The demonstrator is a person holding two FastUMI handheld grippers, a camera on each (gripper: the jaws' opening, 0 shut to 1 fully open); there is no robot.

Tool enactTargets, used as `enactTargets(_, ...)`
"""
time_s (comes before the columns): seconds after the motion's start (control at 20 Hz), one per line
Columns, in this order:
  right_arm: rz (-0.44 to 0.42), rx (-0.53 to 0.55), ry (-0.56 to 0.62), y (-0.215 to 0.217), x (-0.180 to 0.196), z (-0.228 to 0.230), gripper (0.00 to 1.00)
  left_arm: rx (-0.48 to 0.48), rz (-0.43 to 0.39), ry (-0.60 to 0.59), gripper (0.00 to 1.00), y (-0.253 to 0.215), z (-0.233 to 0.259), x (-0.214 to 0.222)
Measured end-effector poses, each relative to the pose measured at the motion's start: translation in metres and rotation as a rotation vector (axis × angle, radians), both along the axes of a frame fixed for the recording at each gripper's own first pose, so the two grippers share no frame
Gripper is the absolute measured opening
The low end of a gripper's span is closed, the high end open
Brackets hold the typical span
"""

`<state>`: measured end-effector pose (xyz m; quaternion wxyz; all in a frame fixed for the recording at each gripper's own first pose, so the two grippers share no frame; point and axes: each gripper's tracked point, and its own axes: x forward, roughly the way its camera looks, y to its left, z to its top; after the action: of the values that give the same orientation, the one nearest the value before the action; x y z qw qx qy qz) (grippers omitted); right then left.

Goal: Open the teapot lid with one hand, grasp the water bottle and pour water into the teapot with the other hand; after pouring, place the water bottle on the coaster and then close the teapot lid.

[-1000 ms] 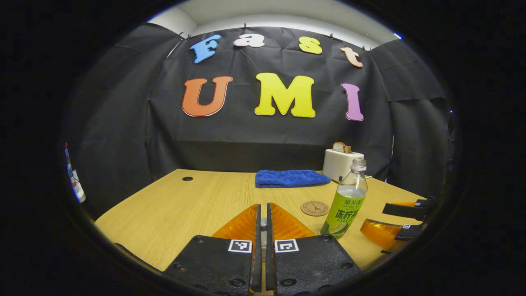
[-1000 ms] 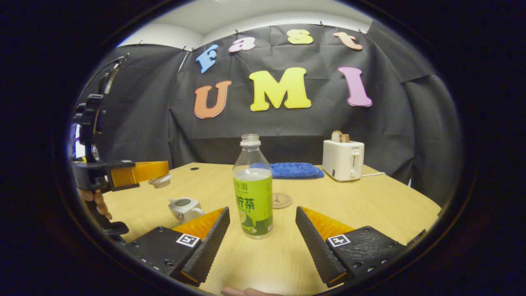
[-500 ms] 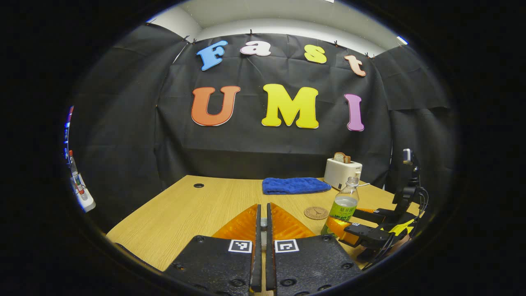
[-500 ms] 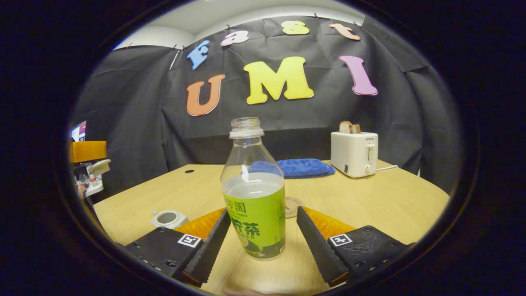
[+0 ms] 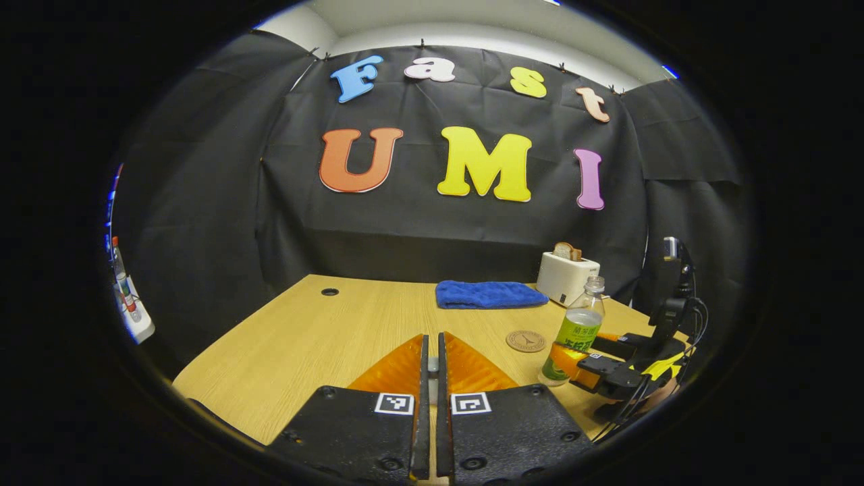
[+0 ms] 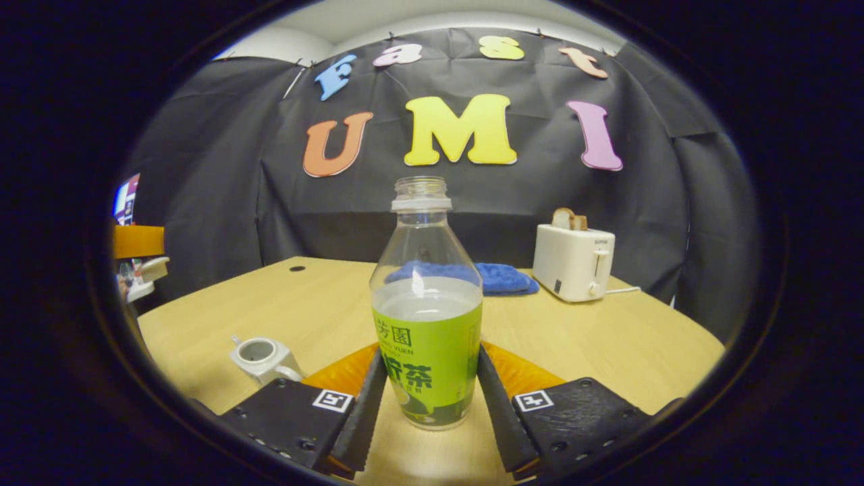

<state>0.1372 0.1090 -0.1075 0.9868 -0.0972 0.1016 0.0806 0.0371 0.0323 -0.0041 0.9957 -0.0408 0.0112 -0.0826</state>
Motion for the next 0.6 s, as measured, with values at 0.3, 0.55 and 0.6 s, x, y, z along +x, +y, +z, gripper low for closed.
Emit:
enactTargets(0.3,-0.041,-0.302,-0.012,-0.007,0.002,0.016,0.71,0.038,0.018,0.035,0.06,0.009,-0.011,0.002)
enactTargets(0.55,-0.003,-0.552,-0.014,0.001,0.003,0.011,0.71,0.039,0.031,0.022,0.06,0.019,-0.006,-0.001)
enactTargets(0.6,0.005,-0.604,-0.005,0.001,0.004,0.006,0.71,0.043,0.035,0.019,0.06,0.022,-0.005,-0.002)
